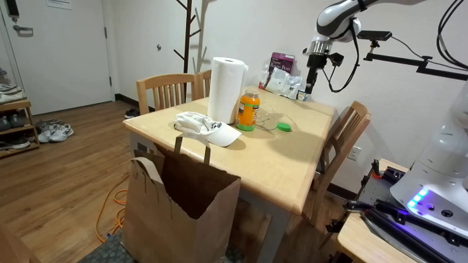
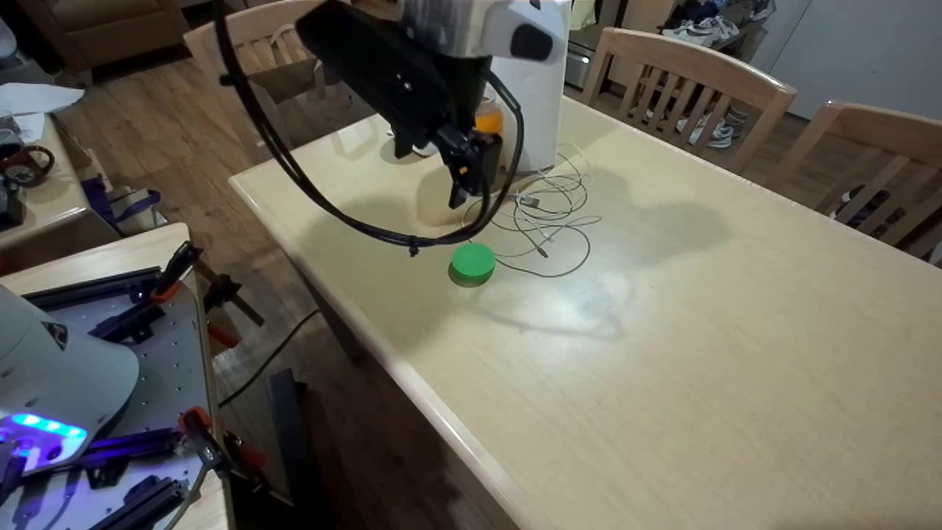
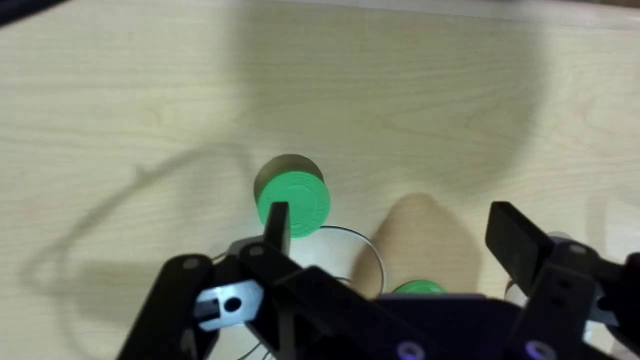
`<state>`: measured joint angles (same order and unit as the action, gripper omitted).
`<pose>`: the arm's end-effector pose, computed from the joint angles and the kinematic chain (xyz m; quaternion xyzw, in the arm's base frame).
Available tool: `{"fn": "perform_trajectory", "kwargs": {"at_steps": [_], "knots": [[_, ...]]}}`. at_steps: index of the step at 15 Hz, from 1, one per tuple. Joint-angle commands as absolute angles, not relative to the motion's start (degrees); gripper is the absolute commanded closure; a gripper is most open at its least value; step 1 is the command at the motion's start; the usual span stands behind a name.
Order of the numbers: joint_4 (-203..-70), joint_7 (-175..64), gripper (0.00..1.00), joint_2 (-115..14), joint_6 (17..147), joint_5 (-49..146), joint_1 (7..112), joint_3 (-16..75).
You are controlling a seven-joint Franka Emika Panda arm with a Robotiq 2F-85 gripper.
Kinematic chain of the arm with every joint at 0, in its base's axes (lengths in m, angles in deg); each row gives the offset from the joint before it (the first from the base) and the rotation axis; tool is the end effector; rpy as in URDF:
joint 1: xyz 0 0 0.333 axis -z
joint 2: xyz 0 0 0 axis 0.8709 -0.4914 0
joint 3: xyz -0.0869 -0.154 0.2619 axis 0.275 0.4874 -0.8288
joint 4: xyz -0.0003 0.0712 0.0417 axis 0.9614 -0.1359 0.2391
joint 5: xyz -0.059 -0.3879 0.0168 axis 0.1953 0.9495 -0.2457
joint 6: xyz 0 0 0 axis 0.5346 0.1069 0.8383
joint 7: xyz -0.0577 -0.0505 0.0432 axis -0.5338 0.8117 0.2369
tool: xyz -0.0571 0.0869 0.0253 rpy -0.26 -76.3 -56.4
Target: Pick up the lid and put it on the bottle
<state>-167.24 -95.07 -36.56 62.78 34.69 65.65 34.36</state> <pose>0.5105 -0.1169 0.3669 -0.9836 -0.1349 0.0497 0.1091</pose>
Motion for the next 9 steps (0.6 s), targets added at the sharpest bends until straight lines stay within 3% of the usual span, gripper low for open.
{"fn": "perform_trajectory", "kwargs": {"at_steps": [1, 9], "knots": [[-159.71, -101.12, 0.0, -44.43, 55.63, 29.34, 67.64, 33.07], [-149.0, -96.79, 0.0, -59.63, 42.99, 34.25, 68.62, 30.28]]}}
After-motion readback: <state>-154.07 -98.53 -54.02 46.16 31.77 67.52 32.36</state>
